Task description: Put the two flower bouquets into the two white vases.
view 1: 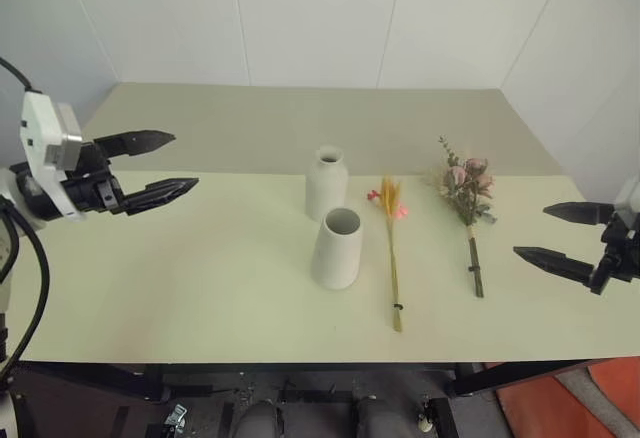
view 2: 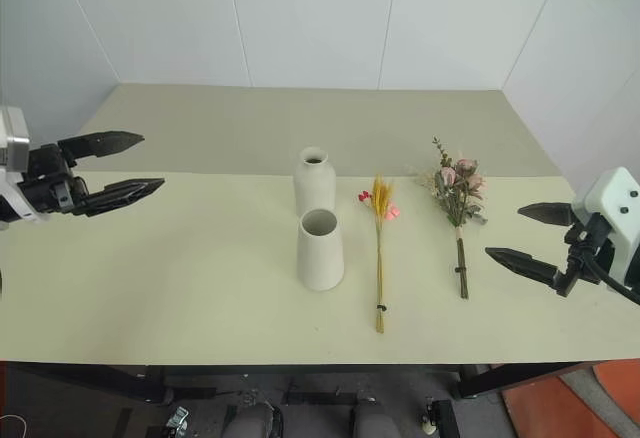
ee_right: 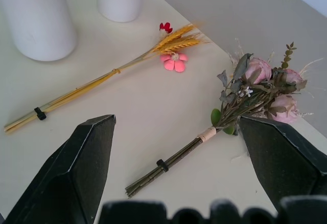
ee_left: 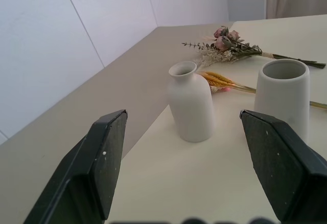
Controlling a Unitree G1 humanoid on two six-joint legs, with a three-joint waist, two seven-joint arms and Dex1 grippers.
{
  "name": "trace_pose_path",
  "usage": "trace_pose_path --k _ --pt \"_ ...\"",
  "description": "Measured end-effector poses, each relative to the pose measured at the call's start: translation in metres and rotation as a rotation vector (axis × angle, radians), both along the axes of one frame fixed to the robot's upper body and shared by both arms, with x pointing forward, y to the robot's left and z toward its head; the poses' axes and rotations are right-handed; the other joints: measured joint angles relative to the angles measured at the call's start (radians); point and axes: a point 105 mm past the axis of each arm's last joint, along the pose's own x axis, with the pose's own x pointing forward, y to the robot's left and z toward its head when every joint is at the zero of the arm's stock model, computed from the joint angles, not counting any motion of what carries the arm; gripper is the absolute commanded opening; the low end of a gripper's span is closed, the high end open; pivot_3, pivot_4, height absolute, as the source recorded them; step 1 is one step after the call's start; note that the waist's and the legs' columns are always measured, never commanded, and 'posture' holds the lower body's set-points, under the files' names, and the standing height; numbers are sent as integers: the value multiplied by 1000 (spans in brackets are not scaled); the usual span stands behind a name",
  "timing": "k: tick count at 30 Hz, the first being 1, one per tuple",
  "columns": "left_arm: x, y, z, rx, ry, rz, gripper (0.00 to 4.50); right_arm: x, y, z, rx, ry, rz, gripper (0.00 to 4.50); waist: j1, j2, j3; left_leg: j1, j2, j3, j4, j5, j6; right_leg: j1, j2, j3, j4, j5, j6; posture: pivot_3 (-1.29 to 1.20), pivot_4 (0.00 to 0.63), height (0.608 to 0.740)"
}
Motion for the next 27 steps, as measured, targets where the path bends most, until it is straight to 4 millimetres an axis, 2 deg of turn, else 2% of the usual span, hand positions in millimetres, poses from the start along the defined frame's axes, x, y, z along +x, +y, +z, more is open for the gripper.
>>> trace_pose_path --k 5,11,14,17,22,27 --pt "3 -3 2 -1 -12 -8 3844 -2 -1 1 -5 -6 -12 4500 0 0 0 0 0 0 0 0 0 0 0 0 0 0 0 0 150 740" --pt "6 -6 -4 15 15 -21 3844 0 -3 2 10 -39 -59 4500 -1 0 0 0 0 0 0 0 0 0 0 0 0 0 0 0 150 740" --pt "8 -13 -5 48 36 -71 3844 15 -4 11 64 -90 -161 4500 -6 0 0 0 0 0 0 0 0 0 0 1 1 0 0 0 150 740" --pt "13 -20 -5 97 39 -95 3844 31 9 12 63 -80 -210 4500 -8 0 0 1 0 0 0 0 0 0 1 1 1 0 0 0 150 740" --pt "22 -31 -2 149 28 -113 3844 71 29 -13 52 74 -359 4500 -18 0 0 -1 0 0 1 0 0 -1 1 1 0 0 0 0 150 740" --pt "29 -39 -18 225 57 -122 3844 100 30 -59 47 271 -519 4500 -19 0 0 -5 -1 0 -1 0 0 -5 0 0 0 0 -1 0 150 740"
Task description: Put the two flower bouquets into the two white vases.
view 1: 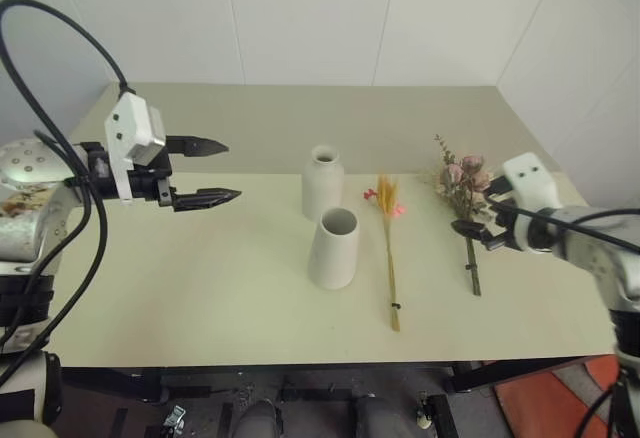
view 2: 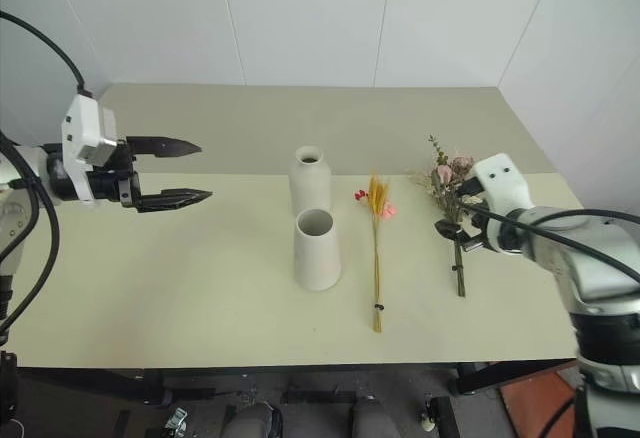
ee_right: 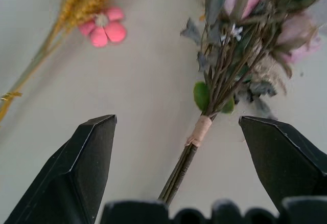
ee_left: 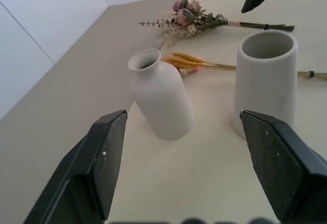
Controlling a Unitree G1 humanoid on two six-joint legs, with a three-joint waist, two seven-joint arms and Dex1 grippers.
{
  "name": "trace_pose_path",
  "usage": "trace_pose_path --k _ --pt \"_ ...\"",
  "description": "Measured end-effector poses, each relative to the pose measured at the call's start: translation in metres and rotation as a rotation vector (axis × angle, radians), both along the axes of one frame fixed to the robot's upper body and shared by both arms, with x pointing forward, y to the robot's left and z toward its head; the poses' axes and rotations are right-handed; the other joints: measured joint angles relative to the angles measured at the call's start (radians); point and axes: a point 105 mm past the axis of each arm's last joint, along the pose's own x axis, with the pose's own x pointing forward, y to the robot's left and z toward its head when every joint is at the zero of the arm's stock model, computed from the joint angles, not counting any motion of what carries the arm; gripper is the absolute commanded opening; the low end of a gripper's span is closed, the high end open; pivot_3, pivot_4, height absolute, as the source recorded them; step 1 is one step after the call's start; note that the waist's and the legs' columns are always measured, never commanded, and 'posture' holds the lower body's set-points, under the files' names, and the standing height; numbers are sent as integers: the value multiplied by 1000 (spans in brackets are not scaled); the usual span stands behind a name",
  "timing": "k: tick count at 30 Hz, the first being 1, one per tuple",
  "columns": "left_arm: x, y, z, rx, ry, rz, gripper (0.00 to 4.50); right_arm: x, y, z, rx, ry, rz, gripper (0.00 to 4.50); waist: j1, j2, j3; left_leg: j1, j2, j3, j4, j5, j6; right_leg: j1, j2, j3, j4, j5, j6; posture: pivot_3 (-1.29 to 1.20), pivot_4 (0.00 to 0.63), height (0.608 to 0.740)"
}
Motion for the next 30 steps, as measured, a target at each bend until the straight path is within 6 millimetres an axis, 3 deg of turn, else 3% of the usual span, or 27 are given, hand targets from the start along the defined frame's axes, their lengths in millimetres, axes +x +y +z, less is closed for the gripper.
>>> trace_pose_path --k 9,13,23,30 --pt "-2 -1 -5 -7 -5 18 3844 22 -8 -24 34 88 -98 4500 -4 0 0 0 0 0 0 0 1 0 0 0 -1 0 0 0 150 740" --pt "-4 3 -8 -15 4 38 3876 28 -10 -28 50 102 -104 3691 -8 0 0 0 0 0 0 0 1 0 0 0 0 0 0 0 150 740" --pt "-8 6 -12 -29 14 75 3876 44 -9 -43 106 139 -121 221 -11 0 0 1 0 0 0 0 1 0 0 0 0 0 0 0 150 740" --pt "-9 13 -7 -30 -3 113 3876 62 -8 -30 81 21 -150 196 -13 0 0 1 0 0 -1 0 1 0 0 0 0 0 0 0 150 740"
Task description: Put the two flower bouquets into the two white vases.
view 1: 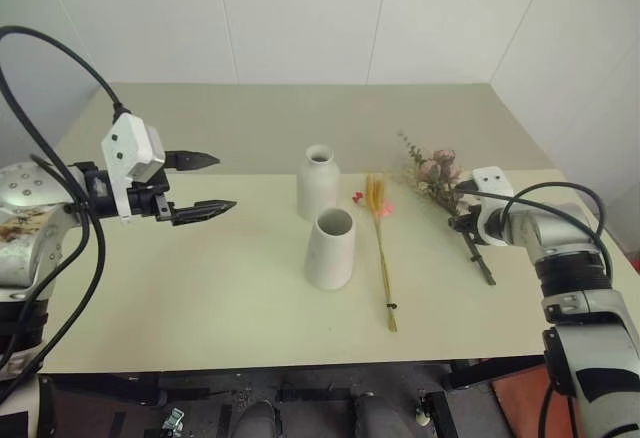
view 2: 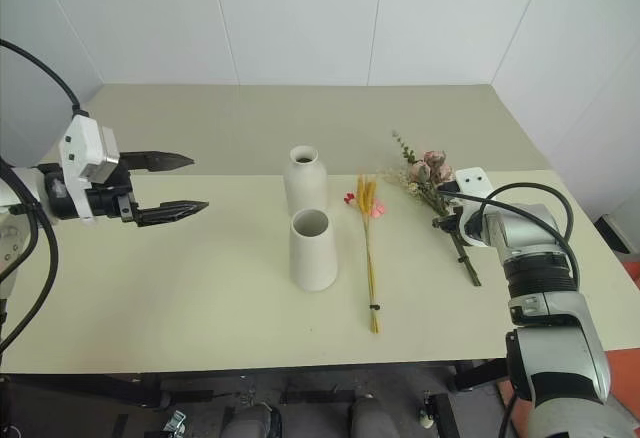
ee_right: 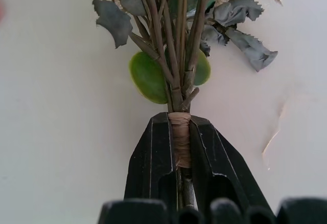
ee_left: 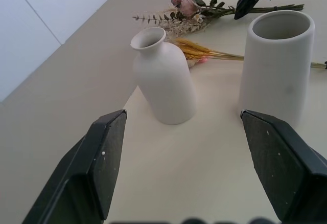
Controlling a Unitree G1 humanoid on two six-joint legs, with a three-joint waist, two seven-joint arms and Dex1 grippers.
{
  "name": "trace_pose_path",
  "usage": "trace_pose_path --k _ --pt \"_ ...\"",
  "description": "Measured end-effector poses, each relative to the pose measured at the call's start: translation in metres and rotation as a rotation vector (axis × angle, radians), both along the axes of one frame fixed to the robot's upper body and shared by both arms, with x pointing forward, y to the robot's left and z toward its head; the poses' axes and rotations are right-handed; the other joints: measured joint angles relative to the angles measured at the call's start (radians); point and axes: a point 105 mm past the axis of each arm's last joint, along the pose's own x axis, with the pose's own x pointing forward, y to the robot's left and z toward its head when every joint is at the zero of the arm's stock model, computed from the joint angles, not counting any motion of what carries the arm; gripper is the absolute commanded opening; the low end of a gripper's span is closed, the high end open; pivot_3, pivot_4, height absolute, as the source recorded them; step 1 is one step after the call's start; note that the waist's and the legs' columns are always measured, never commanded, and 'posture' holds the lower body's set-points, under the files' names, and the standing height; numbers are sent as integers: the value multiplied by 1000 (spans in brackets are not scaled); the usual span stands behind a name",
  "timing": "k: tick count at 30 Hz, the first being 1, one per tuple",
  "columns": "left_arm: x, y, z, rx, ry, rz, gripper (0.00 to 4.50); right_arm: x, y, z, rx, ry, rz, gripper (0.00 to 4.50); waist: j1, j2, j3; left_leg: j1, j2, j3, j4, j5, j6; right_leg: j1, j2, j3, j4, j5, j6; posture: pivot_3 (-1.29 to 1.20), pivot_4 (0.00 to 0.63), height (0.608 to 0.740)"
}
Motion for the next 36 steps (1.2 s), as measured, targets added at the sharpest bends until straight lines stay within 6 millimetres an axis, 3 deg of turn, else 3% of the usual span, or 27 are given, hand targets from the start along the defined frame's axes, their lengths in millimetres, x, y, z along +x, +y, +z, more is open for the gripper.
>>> trace_pose_path --k 3,6,7,9,12,17,20,24,31,36 --pt "-2 11 3 -9 -10 41 3876 19 10 35 39 -233 -20 196 -9 0 0 0 0 0 0 0 0 -1 0 1 1 0 0 0 150 740" --pt "-6 31 6 -32 -14 107 3876 34 30 100 107 -596 -25 196 -23 1 1 0 0 0 -2 0 0 -2 0 0 1 0 0 0 150 740" --pt "-7 39 7 -48 -15 139 3876 36 38 126 138 -729 -27 196 -27 1 1 0 1 0 -2 0 0 -2 0 0 1 0 0 0 150 740" --pt "-9 50 7 -61 -14 177 3876 35 49 156 194 -885 -29 196 -26 1 1 1 1 0 -2 0 0 -2 0 0 1 0 0 0 150 740" --pt "-10 63 6 -76 -12 227 3876 28 75 186 469 -1083 -8 196 -25 2 1 1 2 0 -3 0 0 -1 0 0 2 0 0 0 150 740" --pt "-11 67 5 -87 -20 254 3876 21 118 190 878 -1134 129 196 -18 2 1 1 2 -1 -3 0 0 0 -1 -2 4 1 -1 0 150 740" --pt "-14 64 5 -96 -26 242 3876 18 135 200 996 -1146 194 196 -19 3 2 1 2 -1 -4 0 0 0 -1 -2 4 1 -1 0 150 740" --pt "-16 60 6 -106 -37 232 3876 18 152 205 1052 -1139 272 196 -22 3 2 2 2 -1 -5 0 -1 0 0 -2 4 1 -1 0 150 740" --pt "-17 53 7 -129 -43 203 3876 24 185 186 1113 -1040 400 196 -24 3 2 3 2 0 -8 0 -1 -1 0 -2 3 1 -1 0 150 740" --pt "-15 49 2 -126 -25 191 3876 23 198 183 1127 -1007 473 196 -23 3 2 2 2 0 -8 1 -1 -1 0 -2 3 1 -1 0 150 740"
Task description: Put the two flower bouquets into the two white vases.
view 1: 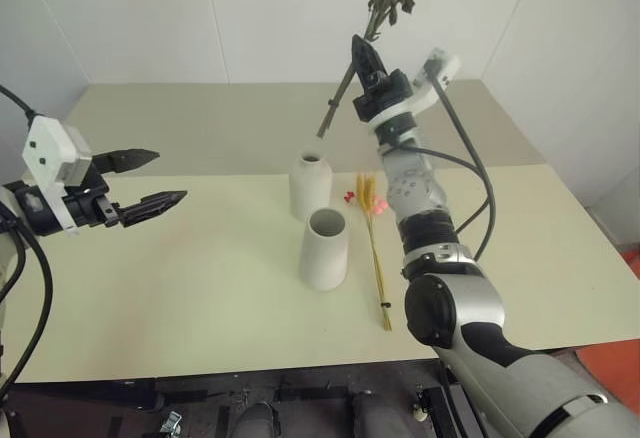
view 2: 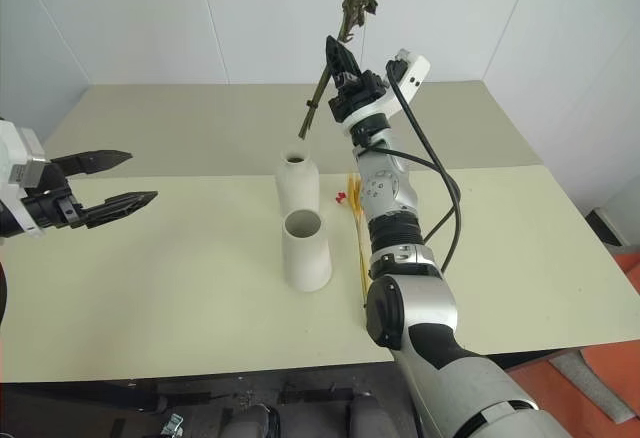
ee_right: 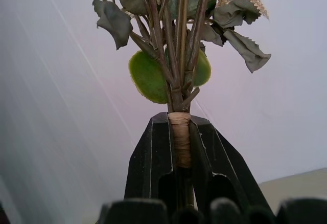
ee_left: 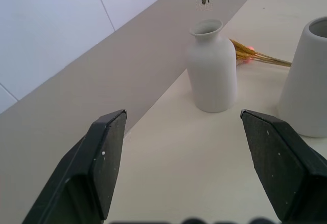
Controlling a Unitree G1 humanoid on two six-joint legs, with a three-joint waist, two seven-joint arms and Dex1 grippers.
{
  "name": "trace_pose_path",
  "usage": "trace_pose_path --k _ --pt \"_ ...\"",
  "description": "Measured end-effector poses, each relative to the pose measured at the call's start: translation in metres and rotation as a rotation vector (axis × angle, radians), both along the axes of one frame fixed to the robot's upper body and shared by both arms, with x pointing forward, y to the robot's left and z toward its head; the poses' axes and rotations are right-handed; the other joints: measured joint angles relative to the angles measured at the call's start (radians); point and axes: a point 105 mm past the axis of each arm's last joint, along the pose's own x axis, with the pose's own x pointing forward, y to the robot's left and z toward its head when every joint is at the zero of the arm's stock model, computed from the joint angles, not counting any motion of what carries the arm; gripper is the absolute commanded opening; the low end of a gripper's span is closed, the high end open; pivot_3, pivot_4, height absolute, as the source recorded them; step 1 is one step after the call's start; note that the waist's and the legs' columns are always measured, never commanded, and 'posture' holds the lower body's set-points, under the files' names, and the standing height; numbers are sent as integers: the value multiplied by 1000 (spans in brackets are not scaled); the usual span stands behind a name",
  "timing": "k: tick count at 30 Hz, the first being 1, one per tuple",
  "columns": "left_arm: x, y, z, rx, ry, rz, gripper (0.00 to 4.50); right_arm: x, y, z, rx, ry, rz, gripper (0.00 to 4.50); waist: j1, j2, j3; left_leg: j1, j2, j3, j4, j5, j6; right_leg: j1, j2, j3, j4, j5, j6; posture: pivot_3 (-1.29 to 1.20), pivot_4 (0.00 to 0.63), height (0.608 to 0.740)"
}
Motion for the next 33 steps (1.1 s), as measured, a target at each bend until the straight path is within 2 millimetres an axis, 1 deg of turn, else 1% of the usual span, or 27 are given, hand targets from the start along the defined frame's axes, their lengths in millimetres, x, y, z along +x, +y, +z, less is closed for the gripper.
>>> trace_pose_path --k 4,8,12,17,21,26,29,31,32,33 --pt "0 0 0 -3 -1 -2 3876 0 7 -5 -21 0 34 196 0 0 0 0 0 0 0 0 0 0 0 0 0 0 0 0 150 740" --pt "-1 -3 2 3 -11 -8 3876 4 16 -19 -82 28 36 196 -1 0 0 0 0 0 0 0 0 0 0 0 0 0 0 0 150 740" --pt "-1 -3 3 5 -14 -5 3876 6 20 -31 -108 55 40 196 0 0 0 0 0 0 0 0 0 0 0 0 0 0 0 0 150 740" --pt "-2 -4 3 10 -9 -1 3876 3 24 -31 -122 12 42 196 -1 0 0 0 0 0 -1 0 0 0 0 0 0 0 0 0 150 740" --pt "-2 -5 4 15 -12 -3 3876 -2 27 -28 -137 -47 34 196 -2 0 0 0 0 0 -1 0 0 0 0 0 0 0 0 0 150 740" --pt "-2 -5 5 14 -14 1 3876 -6 30 -26 -183 -98 13 196 -1 0 0 0 0 0 -1 0 0 0 0 0 0 0 0 0 150 740" --pt "-2 -5 5 14 -16 3 3876 -11 37 -26 -238 -145 34 196 -2 0 0 0 0 0 -1 0 0 0 0 0 0 0 0 0 150 740" --pt "-2 -5 5 15 -17 3 3876 -14 39 -26 -250 -167 52 921 -2 0 0 1 0 0 -1 0 0 0 0 0 0 0 0 0 150 740" --pt "-2 -5 5 15 -17 3 3876 -14 39 -27 -256 -172 56 1153 -2 0 0 1 0 0 -1 0 -1 0 0 0 0 0 0 0 150 740" --pt "-2 -5 6 15 -17 3 3876 -15 40 -30 -264 -176 58 1486 -1 0 0 1 0 0 -1 0 -1 0 0 0 0 0 0 0 150 740"
